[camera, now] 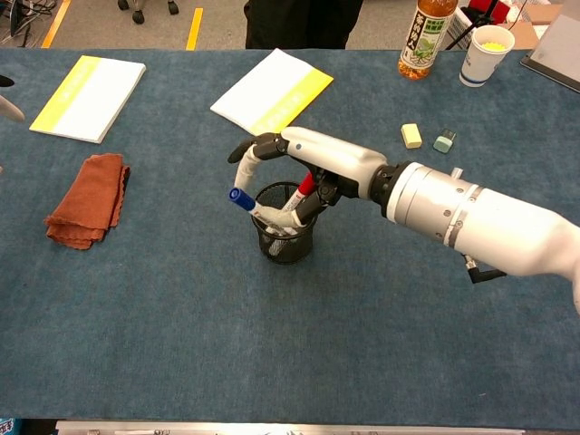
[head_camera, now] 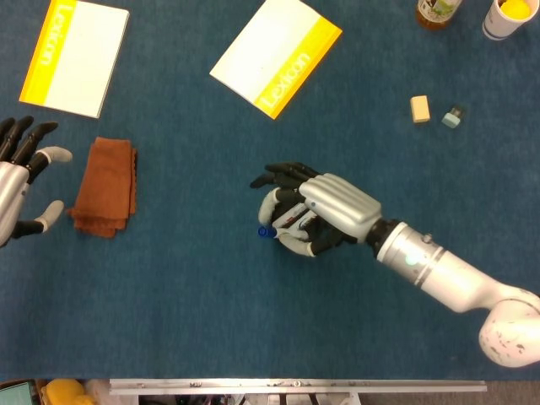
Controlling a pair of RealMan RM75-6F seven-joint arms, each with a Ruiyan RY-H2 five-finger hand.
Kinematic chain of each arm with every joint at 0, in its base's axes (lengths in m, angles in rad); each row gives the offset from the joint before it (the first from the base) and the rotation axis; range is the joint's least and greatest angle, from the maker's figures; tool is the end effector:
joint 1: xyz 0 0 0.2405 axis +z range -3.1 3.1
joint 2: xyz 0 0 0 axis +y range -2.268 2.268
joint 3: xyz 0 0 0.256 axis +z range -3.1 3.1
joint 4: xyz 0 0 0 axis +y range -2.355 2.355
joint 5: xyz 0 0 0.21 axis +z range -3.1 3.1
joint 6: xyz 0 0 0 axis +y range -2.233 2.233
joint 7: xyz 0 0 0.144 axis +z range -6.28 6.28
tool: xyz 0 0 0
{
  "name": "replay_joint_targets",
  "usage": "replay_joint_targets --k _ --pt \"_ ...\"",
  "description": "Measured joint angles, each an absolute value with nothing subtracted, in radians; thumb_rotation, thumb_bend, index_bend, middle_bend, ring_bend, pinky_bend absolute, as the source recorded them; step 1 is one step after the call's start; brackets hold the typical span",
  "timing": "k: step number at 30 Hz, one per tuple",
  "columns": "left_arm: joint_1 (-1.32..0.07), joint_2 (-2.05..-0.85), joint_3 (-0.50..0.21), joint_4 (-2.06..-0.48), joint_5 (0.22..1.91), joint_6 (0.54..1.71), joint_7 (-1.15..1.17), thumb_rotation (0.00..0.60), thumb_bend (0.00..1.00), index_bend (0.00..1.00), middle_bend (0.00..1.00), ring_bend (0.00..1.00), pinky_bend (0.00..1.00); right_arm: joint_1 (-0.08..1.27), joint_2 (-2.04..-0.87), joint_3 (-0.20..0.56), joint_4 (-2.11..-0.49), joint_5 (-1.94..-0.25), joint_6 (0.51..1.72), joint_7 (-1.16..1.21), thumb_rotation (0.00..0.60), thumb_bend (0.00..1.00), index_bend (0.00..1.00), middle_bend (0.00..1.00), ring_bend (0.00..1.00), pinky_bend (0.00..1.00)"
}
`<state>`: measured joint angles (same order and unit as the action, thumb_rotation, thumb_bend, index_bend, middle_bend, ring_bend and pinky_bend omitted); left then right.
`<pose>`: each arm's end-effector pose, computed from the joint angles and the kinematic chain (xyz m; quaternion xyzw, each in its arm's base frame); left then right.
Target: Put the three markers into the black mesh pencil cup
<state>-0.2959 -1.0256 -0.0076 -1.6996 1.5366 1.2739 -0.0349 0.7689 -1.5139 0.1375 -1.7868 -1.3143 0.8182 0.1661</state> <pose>-0.2698 0.2281 0.1455 -0.6876 -0.3888 -0.3763 0.4841 -0.0675 -0.2640 -0.0369 0.7153 -0.5375 0.4335 0.1077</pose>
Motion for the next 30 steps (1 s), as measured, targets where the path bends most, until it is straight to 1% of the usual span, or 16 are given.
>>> replay_joint_targets --k 3,9,16,19,23,30 --pt "-0.296 -1.027 -0.008 -1.701 1.536 1.274 -0.034 0.6 0.27 0.3 0.1 0.0 0.0 0.758 -1.492 0.132 -1.792 -1.335 0.839 0.167 0.6 0.34 0.14 0.1 0.0 0.0" --pt "-0.289 -1.039 -0.018 -1.697 1.528 1.295 -0.041 0.6 0.27 0.3 0.1 0.0 0.0 0.717 -1.42 0.115 -1.82 -1.373 0.907 0.153 0.6 0.34 0.13 0.11 0.0 0.0" --pt "-0.276 -1.049 -0.031 -1.685 1.51 1.32 -0.057 0.6 0.27 0.3 0.11 0.0 0.0 0.626 -1.314 0.095 -1.858 -1.384 1.056 0.045 0.6 0.35 0.18 0.18 0.0 0.01" --pt "-0.27 -1.056 -0.037 -1.679 1.5 1.331 -0.056 0.6 0.27 0.3 0.11 0.0 0.0 0.586 -1.256 0.087 -1.879 -1.378 1.106 0.007 0.6 0.36 0.2 0.18 0.0 0.03" --pt "-0.262 -1.066 -0.048 -1.672 1.48 1.345 -0.053 0.6 0.27 0.3 0.11 0.0 0.0 0.533 -1.214 0.079 -1.888 -1.358 1.183 -0.093 0.6 0.36 0.21 0.19 0.0 0.05" --pt "-0.237 -1.086 -0.061 -1.659 1.445 1.38 -0.026 0.6 0.27 0.3 0.11 0.0 0.0 0.415 -1.154 0.063 -1.893 -1.254 1.34 -0.327 0.6 0.36 0.22 0.19 0.0 0.05"
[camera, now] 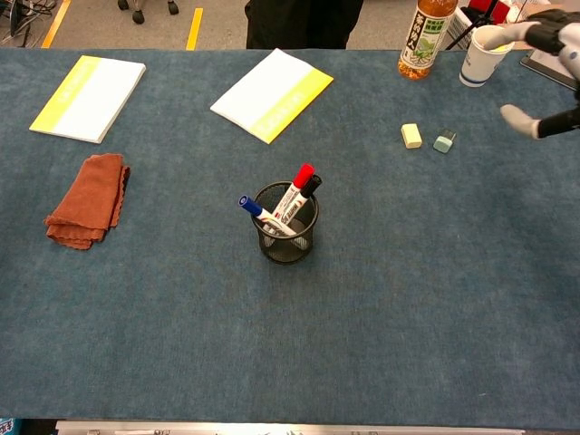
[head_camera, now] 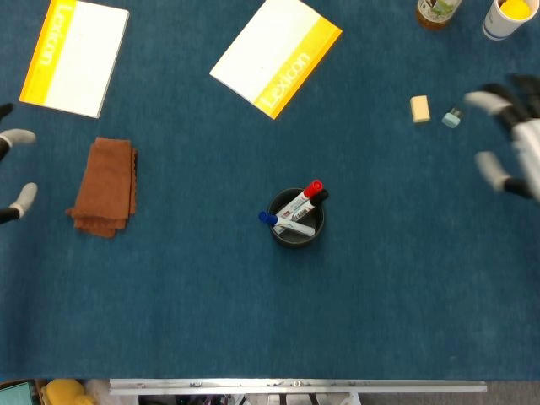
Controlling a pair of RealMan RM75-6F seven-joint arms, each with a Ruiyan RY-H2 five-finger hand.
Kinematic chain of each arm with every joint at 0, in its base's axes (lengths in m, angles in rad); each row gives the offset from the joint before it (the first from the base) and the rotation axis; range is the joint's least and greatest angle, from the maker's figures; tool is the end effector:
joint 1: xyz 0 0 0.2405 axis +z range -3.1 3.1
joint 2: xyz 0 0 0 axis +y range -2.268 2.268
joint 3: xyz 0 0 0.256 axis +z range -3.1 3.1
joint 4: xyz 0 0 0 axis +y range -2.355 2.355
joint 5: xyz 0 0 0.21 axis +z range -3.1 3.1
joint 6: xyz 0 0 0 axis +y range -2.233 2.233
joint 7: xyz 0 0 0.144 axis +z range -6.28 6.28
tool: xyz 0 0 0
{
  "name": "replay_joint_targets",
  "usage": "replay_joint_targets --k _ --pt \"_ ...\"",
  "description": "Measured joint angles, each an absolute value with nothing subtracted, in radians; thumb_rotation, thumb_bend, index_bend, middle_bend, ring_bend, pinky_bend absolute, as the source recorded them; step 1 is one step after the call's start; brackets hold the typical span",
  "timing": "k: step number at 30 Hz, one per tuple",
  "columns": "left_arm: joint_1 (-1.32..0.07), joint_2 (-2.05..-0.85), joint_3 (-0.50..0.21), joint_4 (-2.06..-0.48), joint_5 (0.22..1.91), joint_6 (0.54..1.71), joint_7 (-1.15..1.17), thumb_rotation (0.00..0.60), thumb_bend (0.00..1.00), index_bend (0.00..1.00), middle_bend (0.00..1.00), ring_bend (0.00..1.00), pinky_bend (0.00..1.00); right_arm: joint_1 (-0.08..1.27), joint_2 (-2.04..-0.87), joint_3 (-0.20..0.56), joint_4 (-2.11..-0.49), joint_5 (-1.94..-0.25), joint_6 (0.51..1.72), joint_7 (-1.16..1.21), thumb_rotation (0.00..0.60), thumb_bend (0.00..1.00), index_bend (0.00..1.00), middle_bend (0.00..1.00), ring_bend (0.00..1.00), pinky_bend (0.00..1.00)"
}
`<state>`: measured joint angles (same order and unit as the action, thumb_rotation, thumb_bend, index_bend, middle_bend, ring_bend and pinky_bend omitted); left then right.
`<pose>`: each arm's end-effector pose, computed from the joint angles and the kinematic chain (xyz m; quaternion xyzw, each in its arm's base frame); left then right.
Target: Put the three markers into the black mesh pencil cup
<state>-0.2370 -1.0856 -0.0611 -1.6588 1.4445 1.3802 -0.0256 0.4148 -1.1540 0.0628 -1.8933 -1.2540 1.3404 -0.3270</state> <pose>-0.2849 0.2278 0.1559 -0.6185 -0.3930 -0.4078 0.5448 -0.2119 -0.2553 0.1145 0.6522 -0.3838 0.3899 0.5248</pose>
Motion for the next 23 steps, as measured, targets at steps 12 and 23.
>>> replay_joint_targets --k 12,23 --pt "-0.177 -1.089 -0.052 -1.685 1.426 1.441 0.035 0.6 0.27 0.3 0.11 0.0 0.0 0.249 -1.12 0.033 -1.826 -1.213 1.465 -0.29 0.6 0.36 0.24 0.19 0.0 0.05" --pt "-0.13 -1.071 -0.028 -1.714 1.445 1.477 0.035 0.6 0.27 0.3 0.11 0.0 0.0 0.176 -1.109 0.021 -1.805 -1.267 1.496 -0.226 0.6 0.36 0.26 0.19 0.0 0.05"
